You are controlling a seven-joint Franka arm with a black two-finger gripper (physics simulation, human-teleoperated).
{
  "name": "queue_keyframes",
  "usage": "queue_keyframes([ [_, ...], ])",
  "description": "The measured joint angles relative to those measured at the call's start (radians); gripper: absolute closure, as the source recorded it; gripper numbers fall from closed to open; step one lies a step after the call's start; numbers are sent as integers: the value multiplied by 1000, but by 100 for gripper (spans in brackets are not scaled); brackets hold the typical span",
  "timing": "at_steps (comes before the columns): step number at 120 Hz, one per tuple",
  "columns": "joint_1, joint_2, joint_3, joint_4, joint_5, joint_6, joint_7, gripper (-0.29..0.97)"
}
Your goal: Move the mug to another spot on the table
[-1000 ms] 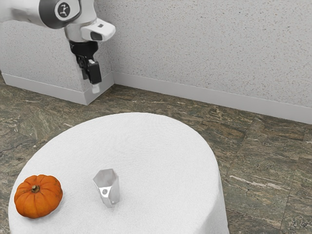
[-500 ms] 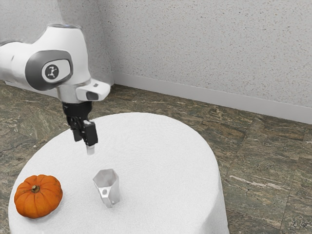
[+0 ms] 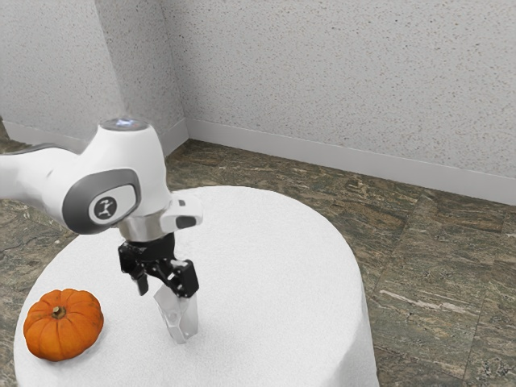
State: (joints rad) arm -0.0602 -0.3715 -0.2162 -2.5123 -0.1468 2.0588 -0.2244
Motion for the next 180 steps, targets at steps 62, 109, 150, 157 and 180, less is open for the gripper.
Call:
queue_keyframes([
  [62,19,80,-84,-196,35,448,-529,0],
  [109,61,169,-85,-203,164,522,-749,3],
  [150,64,214,-84,-198,383,540,-844,22],
  [157,64,214,-84,-195,389,541,-856,36],
  [180,64,207,-83,-191,399,533,-889,52],
])
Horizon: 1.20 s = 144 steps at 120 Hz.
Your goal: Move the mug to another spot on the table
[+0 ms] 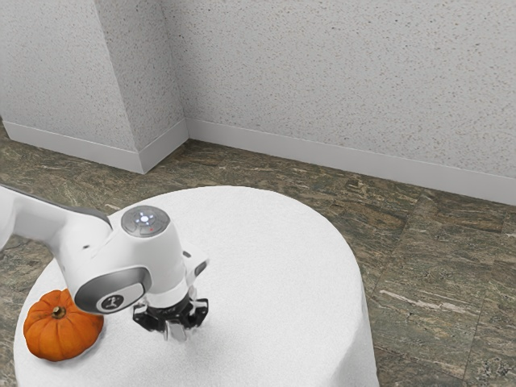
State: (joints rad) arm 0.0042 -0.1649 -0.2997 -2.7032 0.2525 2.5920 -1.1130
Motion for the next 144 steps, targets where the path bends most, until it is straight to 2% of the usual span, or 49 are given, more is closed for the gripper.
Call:
queue_keyframes([
  [13,1,-23,2,31,50,-36,-16,58],
  [32,29,-43,6,80,178,-89,-40,61],
  [51,52,-35,8,162,249,-154,-61,70],
  [85,118,72,9,285,313,-204,-88,76],
  [111,165,212,6,392,368,-216,-103,78],
  [133,148,292,18,450,380,-217,-116,78],
  [144,138,336,26,472,445,-213,-135,78],
])
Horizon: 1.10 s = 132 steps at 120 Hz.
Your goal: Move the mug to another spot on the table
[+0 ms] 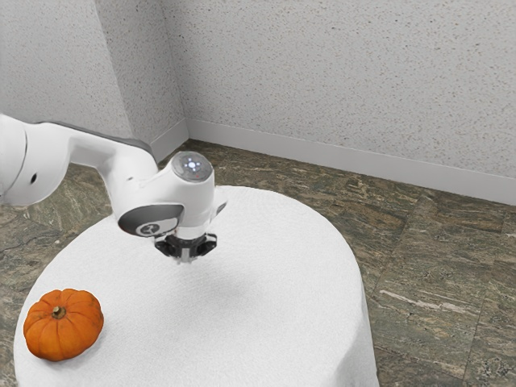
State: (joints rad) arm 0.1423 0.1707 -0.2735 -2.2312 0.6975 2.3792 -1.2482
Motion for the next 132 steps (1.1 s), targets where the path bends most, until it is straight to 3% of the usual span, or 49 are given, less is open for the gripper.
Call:
queue_keyframes([
  [19,-1,32,3,13,52,4,-32,78],
  [49,-4,77,4,25,63,10,-65,67],
  [105,-7,94,5,24,60,19,-97,19],
  [132,-26,68,-2,13,52,19,-102,7],
])
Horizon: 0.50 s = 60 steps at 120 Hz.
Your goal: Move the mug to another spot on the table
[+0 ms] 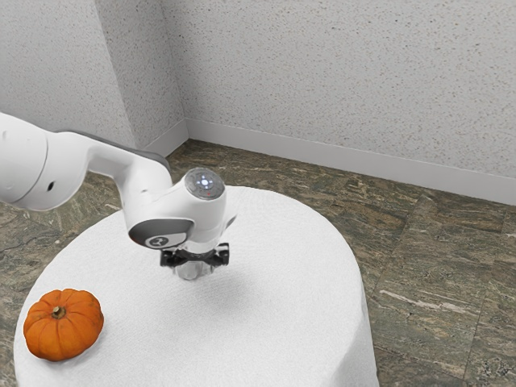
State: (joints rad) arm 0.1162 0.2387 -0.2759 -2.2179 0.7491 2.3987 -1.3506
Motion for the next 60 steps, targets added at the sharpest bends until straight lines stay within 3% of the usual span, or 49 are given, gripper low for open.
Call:
queue_keyframes([
  [29,1,-139,-30,-74,-67,0,1,2],
  [37,-4,-176,-39,-73,-178,-2,28,2],
  [47,-3,-190,-37,-59,-365,-10,90,1],
  [60,3,-188,-3,37,-576,-79,211,1],
])
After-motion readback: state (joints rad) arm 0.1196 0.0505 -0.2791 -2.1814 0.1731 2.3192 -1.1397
